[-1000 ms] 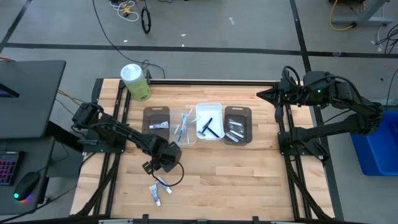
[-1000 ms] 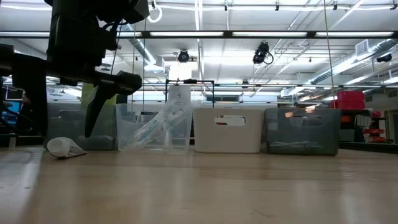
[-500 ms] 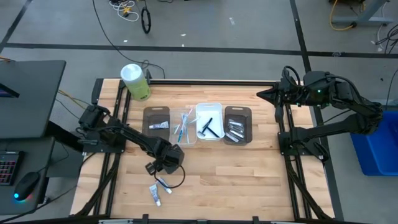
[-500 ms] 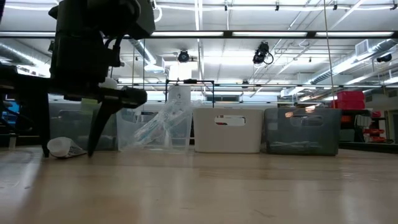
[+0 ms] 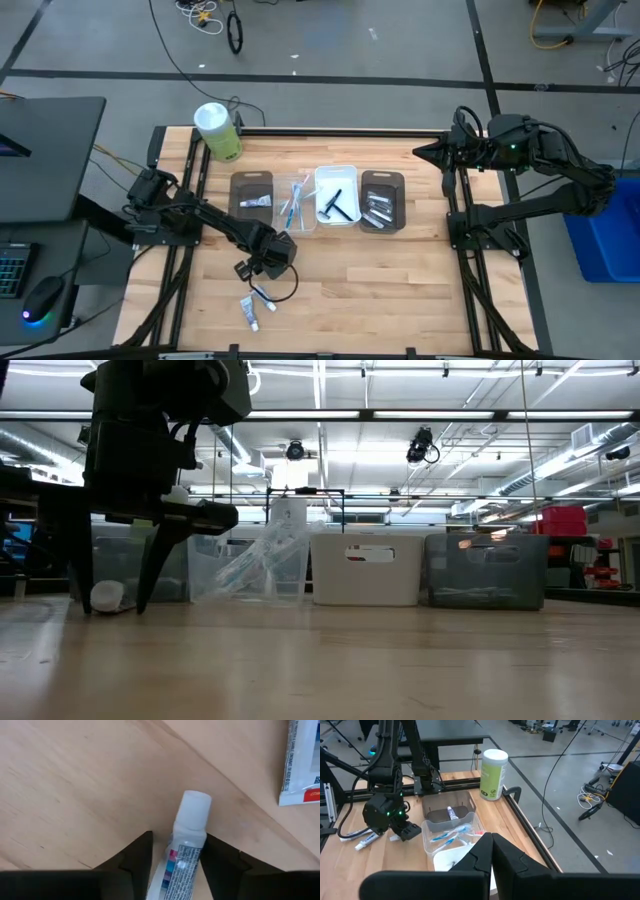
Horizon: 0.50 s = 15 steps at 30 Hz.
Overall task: Pick & Place Travel size toiletries
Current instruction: Put the white toothpaste into the left black bin
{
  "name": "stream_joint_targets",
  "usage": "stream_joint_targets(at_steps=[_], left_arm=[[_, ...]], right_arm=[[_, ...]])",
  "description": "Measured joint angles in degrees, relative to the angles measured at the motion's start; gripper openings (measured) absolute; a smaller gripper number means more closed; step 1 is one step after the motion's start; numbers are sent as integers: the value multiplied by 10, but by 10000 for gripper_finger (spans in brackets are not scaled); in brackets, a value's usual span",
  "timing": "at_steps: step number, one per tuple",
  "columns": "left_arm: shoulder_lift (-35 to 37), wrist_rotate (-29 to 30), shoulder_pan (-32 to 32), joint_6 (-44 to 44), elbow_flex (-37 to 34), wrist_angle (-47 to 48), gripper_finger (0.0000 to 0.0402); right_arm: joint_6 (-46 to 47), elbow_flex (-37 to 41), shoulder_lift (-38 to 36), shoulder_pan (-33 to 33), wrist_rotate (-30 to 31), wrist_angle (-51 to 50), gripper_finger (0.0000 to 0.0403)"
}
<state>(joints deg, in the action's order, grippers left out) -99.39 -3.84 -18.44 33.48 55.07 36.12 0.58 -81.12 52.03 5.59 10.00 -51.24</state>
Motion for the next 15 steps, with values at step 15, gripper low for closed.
stream_joint_targets(at_steps=[15], left_arm=[[-1, -2, 0, -1, 15, 8, 77]], right_arm=[[0, 0, 0, 0, 0, 0, 14]])
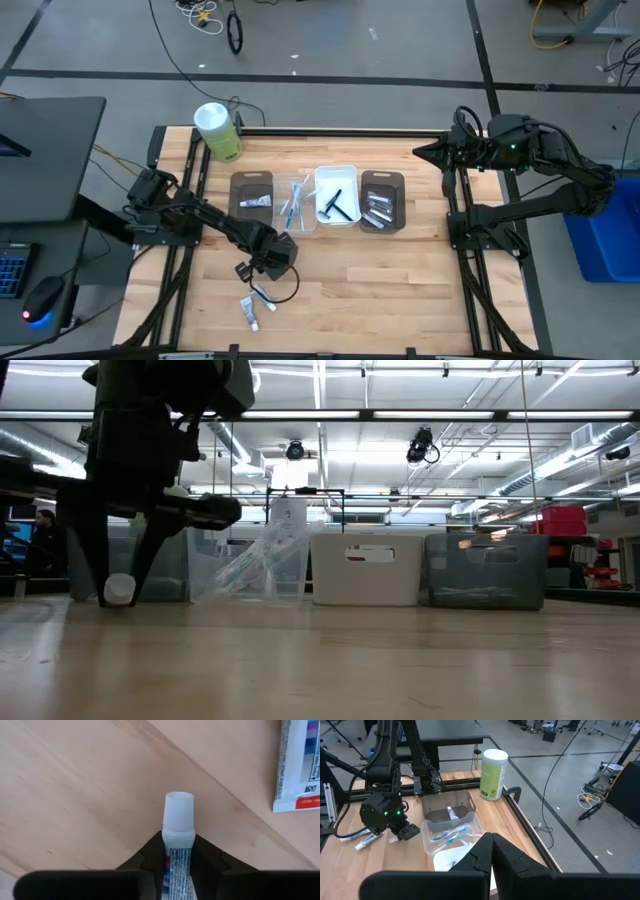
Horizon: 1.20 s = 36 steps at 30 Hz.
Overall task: Pick & Place Travel size toiletries
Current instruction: Put the white toothpaste into the left black bin
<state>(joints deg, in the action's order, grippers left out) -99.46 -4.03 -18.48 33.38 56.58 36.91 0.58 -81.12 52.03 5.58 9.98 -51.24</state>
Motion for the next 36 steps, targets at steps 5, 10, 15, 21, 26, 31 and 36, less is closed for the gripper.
stream_joint_targets(at_steps=[5, 10, 15, 21, 26, 31, 36], left_arm=[[0, 3, 0, -5, 19, 13, 75], [0, 20, 0, -26, 67, 71, 79], [0, 23, 6, -50, 121, 118, 80], [0, 26, 14, -66, 175, 158, 80], [2, 51, 30, -68, 199, 199, 80], [21, 66, 62, -76, 204, 230, 80], [49, 68, 93, -97, 203, 236, 80]], right_arm=[[0, 0, 0, 0, 0, 0, 14], [0, 0, 0, 0, 0, 0, 14], [0, 0, 0, 0, 0, 0, 14], [-5, 0, 0, 0, 0, 0, 14], [-8, 0, 0, 0, 0, 0, 14], [-11, 0, 0, 0, -1, 0, 14], [-11, 0, 0, 0, -1, 1, 14]])
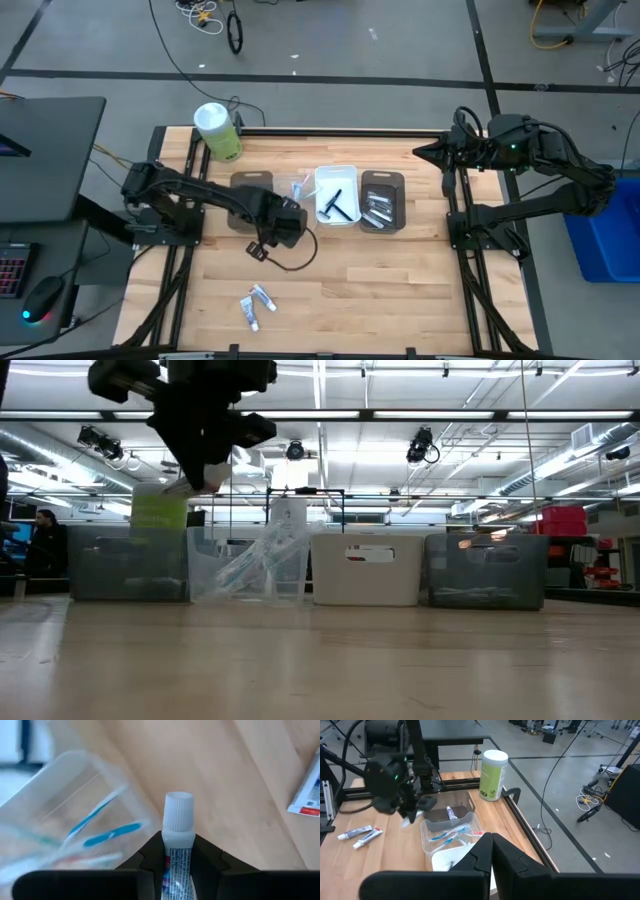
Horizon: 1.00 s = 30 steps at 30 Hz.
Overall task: Pick & Place Travel size toiletries
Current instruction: Put the white toothpaste into the left black bin
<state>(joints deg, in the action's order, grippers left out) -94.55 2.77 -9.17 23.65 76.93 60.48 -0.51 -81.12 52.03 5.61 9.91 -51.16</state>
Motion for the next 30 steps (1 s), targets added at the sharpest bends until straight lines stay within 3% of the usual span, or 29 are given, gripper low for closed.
stream_joint_targets(at_steps=[13, 23, 30], left_arm=[[91, 53, 88, -99, -2, 48, 80], [145, 59, 149, -157, -3, 61, 80], [165, 60, 174, -197, -56, 47, 80]], right_arm=[[-5, 0, 0, 0, 0, 4, 14], [-5, 0, 0, 0, -1, 5, 14], [-5, 0, 0, 0, -1, 4, 14]])
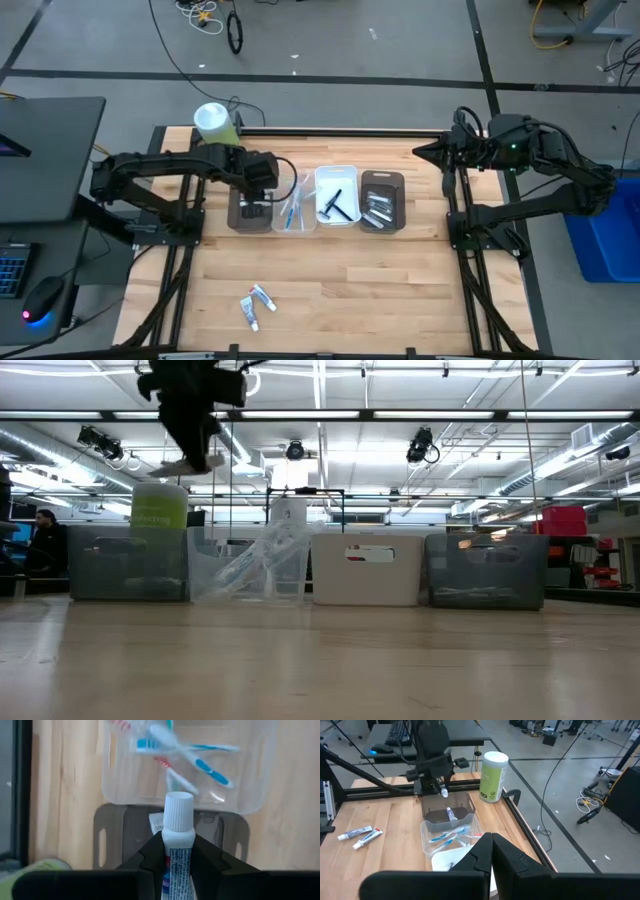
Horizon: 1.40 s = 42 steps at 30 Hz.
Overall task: Pick & Place Travel size toiletries
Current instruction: Put the white toothpaste into the left black bin
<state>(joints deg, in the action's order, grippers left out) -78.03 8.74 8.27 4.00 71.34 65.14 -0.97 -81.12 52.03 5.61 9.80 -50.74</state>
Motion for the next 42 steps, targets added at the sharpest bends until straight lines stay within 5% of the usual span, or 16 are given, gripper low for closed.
stream_joint_targets(at_steps=[13, 26, 42], left_arm=[[62, 26, 8, -108, -182, -66, 77], [71, 52, 8, -110, -194, -118, 85], [72, 19, 7, -109, -194, -124, 222]], right_arm=[[0, 0, 0, 0, -1, 0, 14], [-4, 0, 0, 0, 1, 0, 14], [-4, 0, 0, 0, -2, 0, 14]])
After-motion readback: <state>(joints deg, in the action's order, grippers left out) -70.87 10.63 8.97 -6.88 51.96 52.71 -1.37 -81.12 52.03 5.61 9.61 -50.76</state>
